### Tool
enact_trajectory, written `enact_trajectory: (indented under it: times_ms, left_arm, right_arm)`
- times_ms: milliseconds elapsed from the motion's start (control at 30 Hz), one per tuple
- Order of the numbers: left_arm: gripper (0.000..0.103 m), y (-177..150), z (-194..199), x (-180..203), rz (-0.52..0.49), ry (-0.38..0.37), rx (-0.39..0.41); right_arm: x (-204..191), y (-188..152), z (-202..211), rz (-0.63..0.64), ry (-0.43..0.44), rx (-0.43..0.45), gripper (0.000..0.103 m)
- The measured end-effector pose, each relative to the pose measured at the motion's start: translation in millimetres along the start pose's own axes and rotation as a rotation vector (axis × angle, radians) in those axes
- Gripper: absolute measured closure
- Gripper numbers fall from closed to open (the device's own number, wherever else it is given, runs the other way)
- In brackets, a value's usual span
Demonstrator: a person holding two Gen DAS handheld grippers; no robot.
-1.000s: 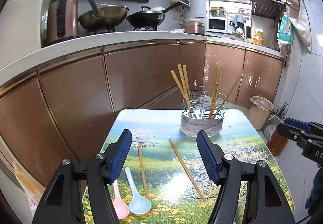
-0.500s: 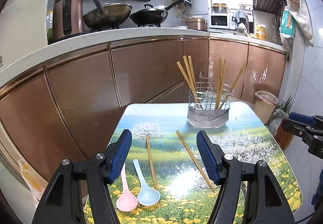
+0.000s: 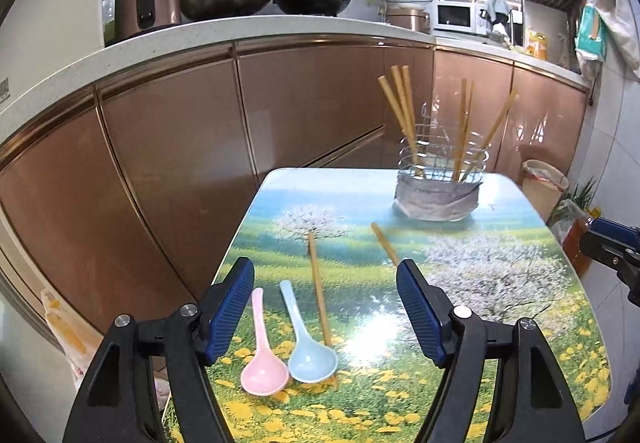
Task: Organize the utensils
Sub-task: 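Pull both open tools back from the basket over the table, then move both tools toward the last two chopsticks beside the spoons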
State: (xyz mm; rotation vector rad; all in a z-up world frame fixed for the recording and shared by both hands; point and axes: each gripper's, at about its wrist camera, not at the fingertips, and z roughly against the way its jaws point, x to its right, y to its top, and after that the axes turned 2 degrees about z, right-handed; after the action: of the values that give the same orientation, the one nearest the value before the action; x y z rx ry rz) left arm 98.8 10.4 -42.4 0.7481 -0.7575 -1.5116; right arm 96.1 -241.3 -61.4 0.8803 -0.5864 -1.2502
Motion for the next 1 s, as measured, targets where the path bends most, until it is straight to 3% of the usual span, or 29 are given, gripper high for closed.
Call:
enact_trajectory:
  times_ms: [67,367,533,1000]
  left_arm:
    - [0.023,-2.6,-2.2,-3.5,0.005,0.01,-0.004]
    - [0.018,-7.5,-12.9,-17.0,0.001,0.029,-0.023]
    - [0.017,-9.8,-18.6,-23.9,0.005,0.03,-0.043]
    - [0.017,-10.2,-37.0,-42.4,0.015,0.061,-0.086]
  right_arm:
    - [0.3,-1.2,-3.9,-0.001,0.001,-0.011,0.063]
    - [-0.2,-9.0,-24.5,-0.011,0.004,-0.055,0.063]
    - [-1.5,-12.4,-35.1,-0.007,-0.001,-0.076,0.056]
    - [-4.5,-12.4,-63.2,0.014,0.012,-0.128,0.056]
